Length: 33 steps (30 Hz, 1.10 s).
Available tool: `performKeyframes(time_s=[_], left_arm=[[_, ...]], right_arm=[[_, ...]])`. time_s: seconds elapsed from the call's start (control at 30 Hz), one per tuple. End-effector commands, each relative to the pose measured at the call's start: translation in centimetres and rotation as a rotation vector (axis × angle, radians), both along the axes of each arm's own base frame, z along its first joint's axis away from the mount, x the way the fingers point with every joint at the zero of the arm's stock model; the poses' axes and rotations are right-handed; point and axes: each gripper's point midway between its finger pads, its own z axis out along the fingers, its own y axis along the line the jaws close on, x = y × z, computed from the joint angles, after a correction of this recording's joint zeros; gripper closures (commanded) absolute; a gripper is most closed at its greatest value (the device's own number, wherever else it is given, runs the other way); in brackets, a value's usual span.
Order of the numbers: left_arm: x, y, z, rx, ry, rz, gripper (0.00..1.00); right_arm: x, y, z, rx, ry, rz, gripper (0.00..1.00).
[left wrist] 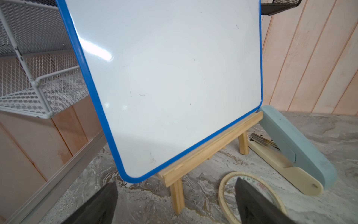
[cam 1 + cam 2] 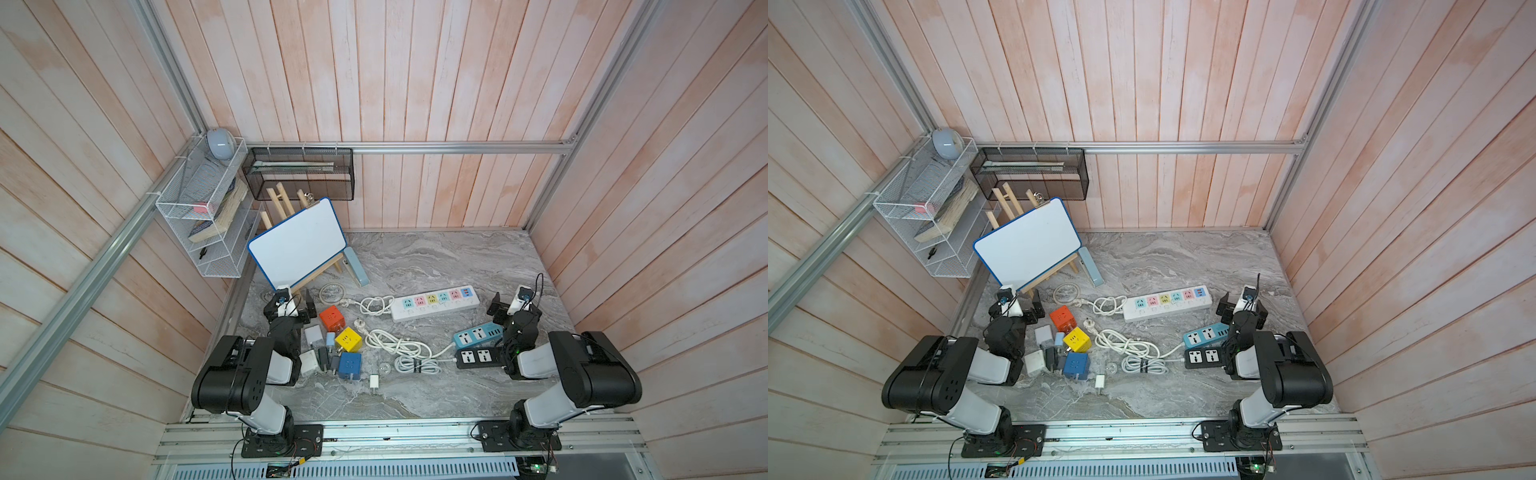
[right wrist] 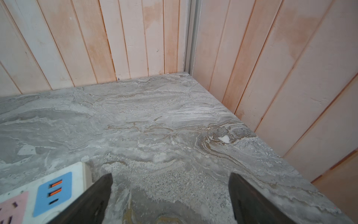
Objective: Pull the plug off the socket
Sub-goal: Reset both arms
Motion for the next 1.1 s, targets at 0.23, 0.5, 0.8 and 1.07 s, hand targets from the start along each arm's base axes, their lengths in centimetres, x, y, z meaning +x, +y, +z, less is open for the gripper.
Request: performKeyframes(time_s=[0.23,0.5,0.8,1.07], left_arm=[[0.9,0.87,-0.03,-0.021,0.021,0.018,0.0],[0.9,0.87,0.0,-0.02,0.02,0.018,0.0],[1.02,0.81,-0.1,-0.02,0.026,0.016,0.0],[1.05,0.94,-0.16,-0.035,0.03,0.0,0.0]], right_arm=[[0.41,0.18,2.61,-0.01,-0.112,0.011,0.02],[0.39,0.2,2.61,-0.009,-0.112,0.012,0.02],[0.39,0.21,2.64,-0.01,-0.114,0.012,0.02],[0.38,0.17,2.64,-0.01,-0.114,0.011,0.02]])
